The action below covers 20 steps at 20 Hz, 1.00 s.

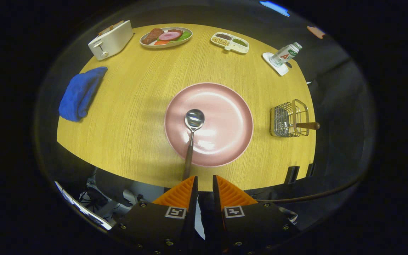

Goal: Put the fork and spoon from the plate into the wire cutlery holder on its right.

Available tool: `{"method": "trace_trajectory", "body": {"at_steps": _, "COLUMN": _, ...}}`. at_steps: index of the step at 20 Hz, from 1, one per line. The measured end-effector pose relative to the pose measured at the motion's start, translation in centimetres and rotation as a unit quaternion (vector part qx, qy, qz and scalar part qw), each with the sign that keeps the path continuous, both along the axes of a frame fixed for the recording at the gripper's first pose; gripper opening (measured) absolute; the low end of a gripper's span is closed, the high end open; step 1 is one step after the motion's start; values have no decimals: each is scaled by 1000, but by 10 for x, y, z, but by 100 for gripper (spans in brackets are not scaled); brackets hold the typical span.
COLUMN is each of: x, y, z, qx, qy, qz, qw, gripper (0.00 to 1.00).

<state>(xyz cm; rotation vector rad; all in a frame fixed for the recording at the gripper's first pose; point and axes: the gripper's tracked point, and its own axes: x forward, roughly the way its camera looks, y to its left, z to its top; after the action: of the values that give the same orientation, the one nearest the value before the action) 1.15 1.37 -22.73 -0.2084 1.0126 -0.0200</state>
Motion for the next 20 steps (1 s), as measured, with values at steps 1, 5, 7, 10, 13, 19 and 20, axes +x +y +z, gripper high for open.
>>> {"method": "trace_trajectory", "body": {"at_steps": 1, "x": 0, "y": 4, "z": -5, "qx": 7, "qy": 2, "qz": -2, "qw": 1000, "gripper": 25}}
{"method": "trace_trajectory", "body": {"at_steps": 5, "x": -1, "y": 15, "z": -28, "qx": 17, "qy": 19, "qz": -5, "qw": 1000, "gripper": 25}}
{"method": "trace_trajectory", "body": {"at_steps": 7, "x": -1, "y": 18, "z": -40, "qx": 23, "qy": 25, "qz": -8, "qw": 999, "gripper": 25}}
{"method": "trace_trajectory", "body": {"at_steps": 10, "x": 2, "y": 23, "z": -53, "qx": 33, "qy": 31, "qz": -9, "qw": 999, "gripper": 25}}
{"method": "trace_trajectory", "body": {"at_steps": 13, "x": 6, "y": 23, "z": -63, "qx": 31, "qy": 32, "qz": -11, "qw": 999, "gripper": 25}}
{"method": "trace_trajectory", "body": {"at_steps": 19, "x": 11, "y": 25, "z": -80, "qx": 45, "qy": 41, "qz": -10, "qw": 998, "gripper": 25}}
{"method": "trace_trajectory", "body": {"at_steps": 20, "x": 11, "y": 25, "z": -82, "qx": 46, "qy": 44, "qz": -9, "qw": 998, "gripper": 24}}
